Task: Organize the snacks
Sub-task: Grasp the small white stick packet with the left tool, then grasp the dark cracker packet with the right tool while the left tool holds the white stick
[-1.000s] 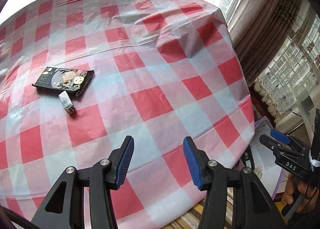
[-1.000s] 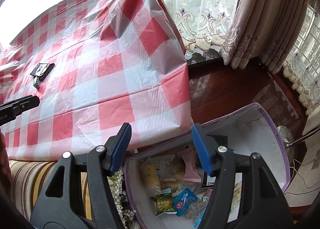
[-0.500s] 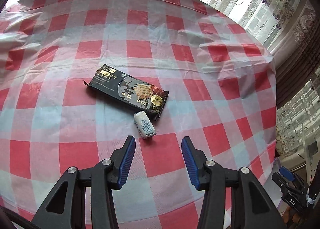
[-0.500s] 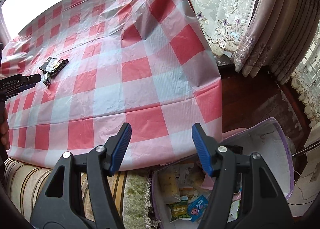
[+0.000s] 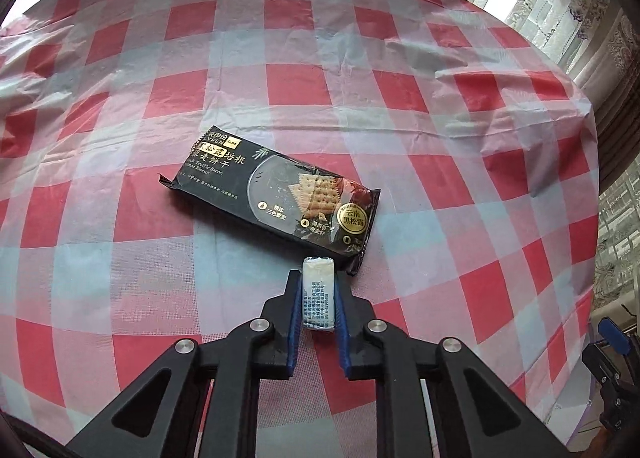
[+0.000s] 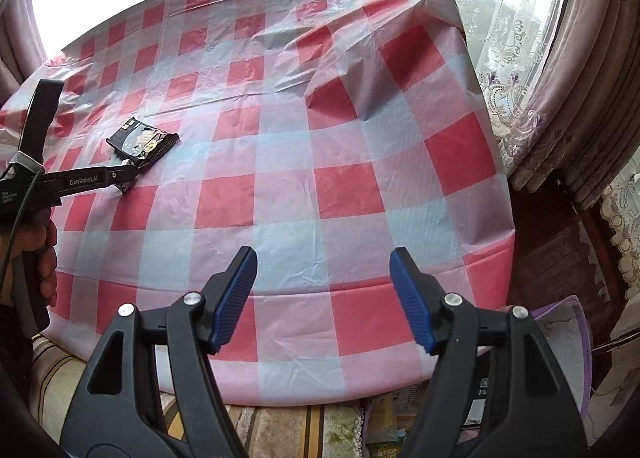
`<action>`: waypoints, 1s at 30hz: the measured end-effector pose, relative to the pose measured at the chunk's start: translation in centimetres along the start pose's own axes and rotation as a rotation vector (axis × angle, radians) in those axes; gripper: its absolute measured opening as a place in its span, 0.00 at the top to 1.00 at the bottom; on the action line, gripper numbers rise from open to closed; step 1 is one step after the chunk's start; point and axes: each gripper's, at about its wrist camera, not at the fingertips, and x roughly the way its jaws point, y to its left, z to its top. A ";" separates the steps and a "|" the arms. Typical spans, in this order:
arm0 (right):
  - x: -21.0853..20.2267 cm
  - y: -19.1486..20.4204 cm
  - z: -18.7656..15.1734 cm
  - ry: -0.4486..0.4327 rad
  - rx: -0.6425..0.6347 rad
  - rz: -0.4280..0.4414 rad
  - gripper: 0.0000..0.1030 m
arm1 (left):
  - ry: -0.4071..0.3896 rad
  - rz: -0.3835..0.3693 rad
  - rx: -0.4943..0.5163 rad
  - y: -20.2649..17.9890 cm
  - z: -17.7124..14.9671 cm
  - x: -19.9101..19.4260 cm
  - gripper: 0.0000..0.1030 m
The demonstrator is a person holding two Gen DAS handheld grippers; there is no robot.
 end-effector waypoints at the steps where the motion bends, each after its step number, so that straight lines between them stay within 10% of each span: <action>1: 0.3 0.7 0.5 -0.007 -0.019 0.012 0.27 | -0.003 0.000 -0.002 0.1 -0.1 -0.1 0.85; 21: 9.6 17.1 7.9 -0.026 -0.521 0.224 0.17 | -0.081 0.116 -0.126 7.3 -1.2 -2.4 0.85; 30: 13.4 20.0 10.1 0.045 -0.530 0.291 0.16 | -0.104 0.138 -0.162 9.1 -1.4 -2.8 0.85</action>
